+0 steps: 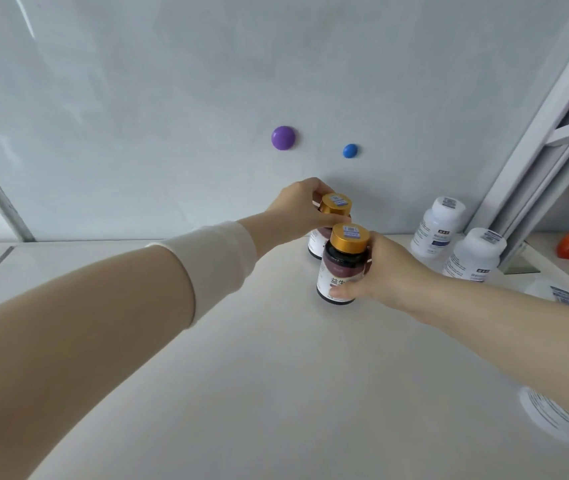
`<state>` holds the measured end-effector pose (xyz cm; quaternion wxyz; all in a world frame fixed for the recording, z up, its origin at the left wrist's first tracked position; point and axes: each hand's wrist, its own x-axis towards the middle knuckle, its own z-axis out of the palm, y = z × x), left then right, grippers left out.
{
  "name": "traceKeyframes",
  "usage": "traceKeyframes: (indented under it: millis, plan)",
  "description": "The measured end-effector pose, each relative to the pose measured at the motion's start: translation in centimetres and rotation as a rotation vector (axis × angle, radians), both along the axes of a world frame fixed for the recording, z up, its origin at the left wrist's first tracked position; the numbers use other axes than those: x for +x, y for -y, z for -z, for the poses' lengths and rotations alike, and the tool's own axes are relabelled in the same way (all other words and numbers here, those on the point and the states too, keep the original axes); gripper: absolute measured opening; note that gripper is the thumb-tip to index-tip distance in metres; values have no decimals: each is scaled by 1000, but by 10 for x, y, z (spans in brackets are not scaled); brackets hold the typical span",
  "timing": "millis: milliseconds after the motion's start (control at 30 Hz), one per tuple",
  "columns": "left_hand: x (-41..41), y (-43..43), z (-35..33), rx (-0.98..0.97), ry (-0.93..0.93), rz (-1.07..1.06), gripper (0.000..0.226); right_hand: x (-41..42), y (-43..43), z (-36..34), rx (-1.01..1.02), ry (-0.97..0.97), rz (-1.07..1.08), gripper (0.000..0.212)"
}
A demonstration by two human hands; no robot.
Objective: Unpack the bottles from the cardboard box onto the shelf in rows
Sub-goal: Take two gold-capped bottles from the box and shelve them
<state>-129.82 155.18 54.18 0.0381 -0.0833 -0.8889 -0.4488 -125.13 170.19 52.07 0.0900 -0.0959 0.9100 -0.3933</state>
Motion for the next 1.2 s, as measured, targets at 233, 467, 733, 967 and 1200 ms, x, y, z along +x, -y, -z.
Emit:
traceKeyframes:
  millis: [233,467,733,967,1200]
  plan:
    - [-9,-5,6,13,11,15,46,-2,-1,7,28,0,-27,64]
    - [-15,-4,9,32,15,26,46,-6,-3,6,30,-10,-10,69]
    - [-10,-9,4,45,68,34,60,-1,-4,3,19,22,-1,71]
    - [18,-12,-59,-61,-57,7,43,23,-24,-38,216,-65,15,78]
    - [107,-29,-109,-865,-257,24,39,93,-47,-70,530,-330,32,60]
